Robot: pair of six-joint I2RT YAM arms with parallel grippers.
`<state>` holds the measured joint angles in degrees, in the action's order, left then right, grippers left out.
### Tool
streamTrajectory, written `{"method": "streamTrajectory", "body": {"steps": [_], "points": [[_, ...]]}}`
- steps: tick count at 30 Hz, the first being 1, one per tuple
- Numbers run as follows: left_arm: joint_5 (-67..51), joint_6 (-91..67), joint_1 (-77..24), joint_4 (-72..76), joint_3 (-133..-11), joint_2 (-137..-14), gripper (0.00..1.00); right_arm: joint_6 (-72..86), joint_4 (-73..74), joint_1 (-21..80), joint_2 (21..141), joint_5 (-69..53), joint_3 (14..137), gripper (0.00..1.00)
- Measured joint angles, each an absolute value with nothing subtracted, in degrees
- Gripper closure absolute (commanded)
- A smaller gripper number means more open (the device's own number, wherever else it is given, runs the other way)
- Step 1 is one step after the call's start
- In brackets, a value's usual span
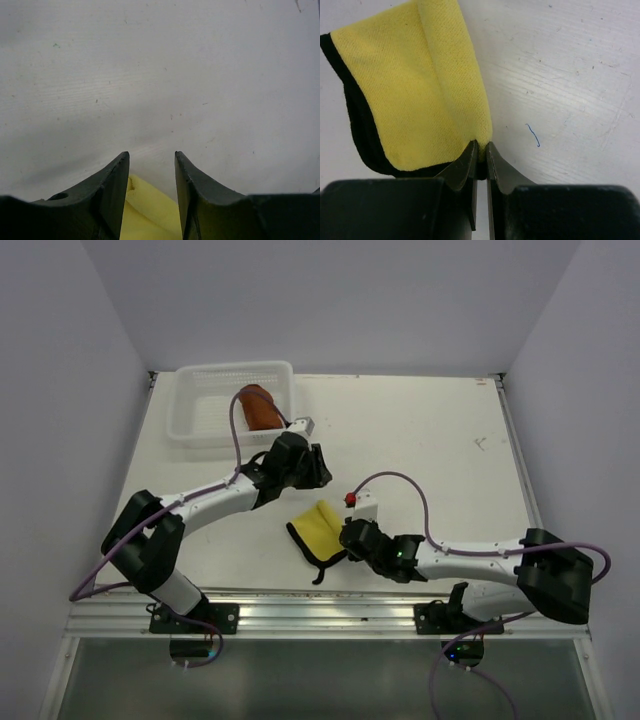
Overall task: Roll the towels
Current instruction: Roll the towel
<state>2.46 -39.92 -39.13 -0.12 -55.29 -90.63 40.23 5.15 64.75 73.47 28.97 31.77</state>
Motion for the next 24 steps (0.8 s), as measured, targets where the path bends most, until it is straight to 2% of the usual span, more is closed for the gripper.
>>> {"method": "streamTrajectory", "body": {"steps": [5,14,24], "points": [[-1.7,-39.9,-39.2,-7.2,-57.1,-90.6,0.55,40.3,6.3,68.5,75.9,35.2,33.2,1.0],[-4.1,-39.8,-41.4,-16.7,-58.1,-90.6,0.52,41.0,7.1,70.5,79.6,39.3,34.8,1.0],[-3.9,-39.8,-43.3,-18.8,-62.0,-91.4,0.5,41.6,7.1,71.3,81.5,39.9,35.1,1.0]]}}
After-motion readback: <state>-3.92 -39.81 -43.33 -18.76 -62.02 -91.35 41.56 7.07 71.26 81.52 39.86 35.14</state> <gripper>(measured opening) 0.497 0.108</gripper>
